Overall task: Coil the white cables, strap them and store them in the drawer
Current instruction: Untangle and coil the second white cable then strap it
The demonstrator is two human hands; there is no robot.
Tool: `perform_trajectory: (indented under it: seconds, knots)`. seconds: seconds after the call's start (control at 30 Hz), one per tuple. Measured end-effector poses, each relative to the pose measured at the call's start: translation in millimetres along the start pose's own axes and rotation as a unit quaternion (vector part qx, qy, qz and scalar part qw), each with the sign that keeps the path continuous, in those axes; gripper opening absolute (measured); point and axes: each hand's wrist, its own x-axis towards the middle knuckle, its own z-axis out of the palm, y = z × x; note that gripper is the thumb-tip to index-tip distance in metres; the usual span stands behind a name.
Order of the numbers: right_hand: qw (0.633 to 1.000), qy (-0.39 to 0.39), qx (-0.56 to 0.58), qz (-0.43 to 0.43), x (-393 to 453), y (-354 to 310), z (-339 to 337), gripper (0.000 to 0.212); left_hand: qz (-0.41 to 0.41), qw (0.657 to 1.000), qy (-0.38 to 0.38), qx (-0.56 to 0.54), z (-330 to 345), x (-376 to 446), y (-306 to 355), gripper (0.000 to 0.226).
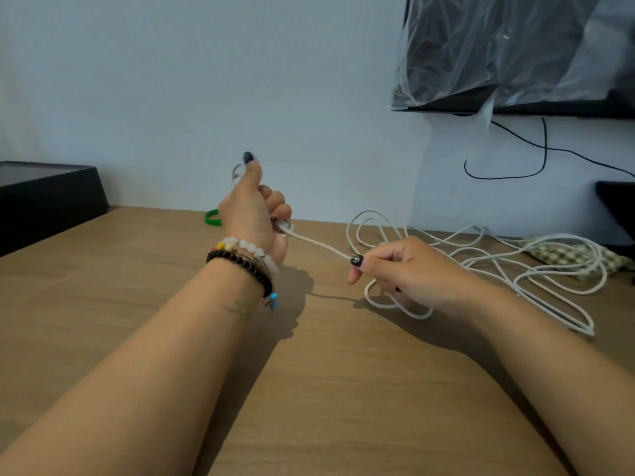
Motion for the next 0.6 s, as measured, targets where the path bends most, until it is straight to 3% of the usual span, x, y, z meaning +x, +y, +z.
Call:
perform_trajectory:
  seconds: [0.13,0.3,0.43,0.6]
  knots:
    - [0.995,0.077,-0.070,0.004,3.6,9.2,-1.3,0.024,-0.026,0.991,-0.070,0.113,0.6,-8.0,-15.5,0.036]
    - [0.983,0.171,-0.069,-0.006,10.9,15.0,-0.8,0.021,-0.029,0.954,-0.147,0.261,-2.9,-16.3,-32.0,0.039]
    - [0.980,0.189,-0.063,-0.025,14.1,17.1,1.8,0.021,-0.017,0.919,-0.168,0.356,-7.4,-21.3,-40.3,0.039]
    - [0.985,0.163,-0.039,-0.051,11.4,16.8,4.3,0.022,-0.021,0.902,-0.155,0.401,-6.3,-23.6,-42.5,0.038]
